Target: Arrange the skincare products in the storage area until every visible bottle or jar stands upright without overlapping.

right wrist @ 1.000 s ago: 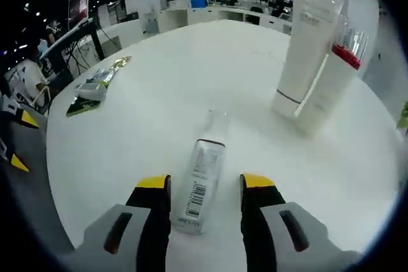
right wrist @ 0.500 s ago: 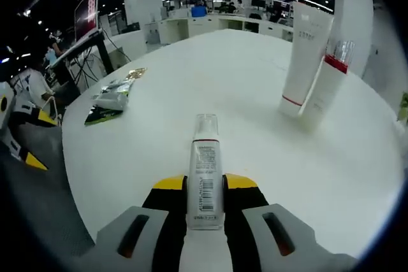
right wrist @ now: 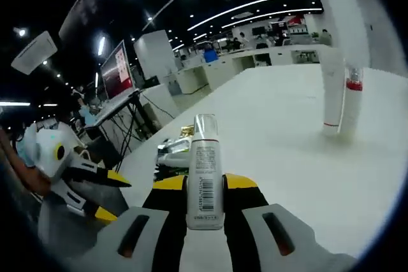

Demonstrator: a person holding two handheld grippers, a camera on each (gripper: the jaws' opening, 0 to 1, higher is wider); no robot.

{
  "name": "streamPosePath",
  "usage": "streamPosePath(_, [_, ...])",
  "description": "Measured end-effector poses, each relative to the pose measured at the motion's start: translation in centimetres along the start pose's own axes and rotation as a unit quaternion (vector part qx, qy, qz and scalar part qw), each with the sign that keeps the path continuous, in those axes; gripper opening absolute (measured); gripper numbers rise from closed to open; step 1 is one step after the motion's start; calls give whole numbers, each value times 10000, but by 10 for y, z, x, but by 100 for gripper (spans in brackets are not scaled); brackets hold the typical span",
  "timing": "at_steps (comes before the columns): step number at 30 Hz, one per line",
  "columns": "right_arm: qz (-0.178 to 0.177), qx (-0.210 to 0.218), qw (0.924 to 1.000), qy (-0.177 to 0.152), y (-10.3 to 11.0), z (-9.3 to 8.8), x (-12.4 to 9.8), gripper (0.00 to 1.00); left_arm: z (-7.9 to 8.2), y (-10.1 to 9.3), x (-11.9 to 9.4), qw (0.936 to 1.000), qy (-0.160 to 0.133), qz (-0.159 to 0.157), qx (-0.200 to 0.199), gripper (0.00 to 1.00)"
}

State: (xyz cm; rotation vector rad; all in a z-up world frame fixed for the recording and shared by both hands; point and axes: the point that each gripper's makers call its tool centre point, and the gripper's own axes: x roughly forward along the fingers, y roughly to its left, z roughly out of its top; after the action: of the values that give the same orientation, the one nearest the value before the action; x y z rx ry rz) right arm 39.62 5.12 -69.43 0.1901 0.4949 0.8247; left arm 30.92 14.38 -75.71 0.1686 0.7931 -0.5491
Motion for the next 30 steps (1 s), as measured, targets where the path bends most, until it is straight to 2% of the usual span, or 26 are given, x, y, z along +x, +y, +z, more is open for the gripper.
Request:
streamPosePath(2, [227, 188, 9995, -67, 18, 1, 2, 19, 2, 3, 0, 9997, -18, -36, -239, 51])
streamPosePath(4, [615, 453, 9970, -108, 41, 0, 7, 19, 8, 4, -2, 9978, -152, -143, -635, 52])
streamPosePath(6, [904, 677, 9935, -151, 56, -1, 10, 19, 15, 5, -5, 9944, -313, -312, -957, 52])
streamPosePath(8, [921, 553, 9942, -94, 58, -5, 13, 19, 24, 3, -9, 9887, -519, -539, -1296, 52])
streamPosePath(11, [1082, 640, 9920, -71, 63, -5, 14, 19, 34, 8, -13, 9782, -770, -709, -1792, 56])
streamPosePath(15, [1260, 750, 9892, -21, 67, -5, 17, 19, 50, 10, -17, 9568, -1086, -1044, -2487, 59])
streamPosePath(16, [1263, 772, 9890, -18, 66, -5, 17, 19, 56, 10, -19, 9493, -1227, -1178, -2646, 59])
streamPosePath(18, [1317, 946, 9867, -99, 66, -2, 16, 19, 56, 12, -22, 9396, -1259, -1261, -2921, 57])
streamPosePath(19, [1326, 1043, 9856, -113, 65, -2, 15, 19, 59, 15, -21, 9319, -1352, -1304, -3104, 56])
streamPosePath(20, [1306, 1151, 9847, -106, 62, -2, 14, 19, 62, 14, -22, 9135, -1472, -1424, -3514, 56])
streamPosePath(21, [1283, 1205, 9843, -143, 60, -1, 13, 19, 64, 15, -21, 9067, -1566, -1478, -3627, 56])
streamPosePath(22, [1276, 1245, 9839, -155, 58, -1, 12, 19, 75, 16, -24, 8862, -1915, -1605, -3902, 60])
streamPosePath(24, [1268, 1563, 9793, -203, 56, 0, 11, 19, 84, 18, -29, 8632, -2237, -1808, -4148, 61])
streamPosePath(25, [1297, 1709, 9765, -222, 57, 0, 10, 19, 89, 16, -33, 8457, -2405, -1987, -4329, 61])
streamPosePath(27, [1471, 1934, 9697, -239, 63, -1, 7, 19, 94, 14, -36, 8280, -2551, -2251, -4458, 61])
streamPosePath(29, [1764, 2133, 9607, -187, 74, -1, 7, 19, 95, 10, -37, 8225, -2518, -2487, -4452, 62])
streamPosePath(30, [1864, 2132, 9588, -221, 79, 2, 6, 19, 96, 9, -38, 8191, -2538, -2561, -4461, 62])
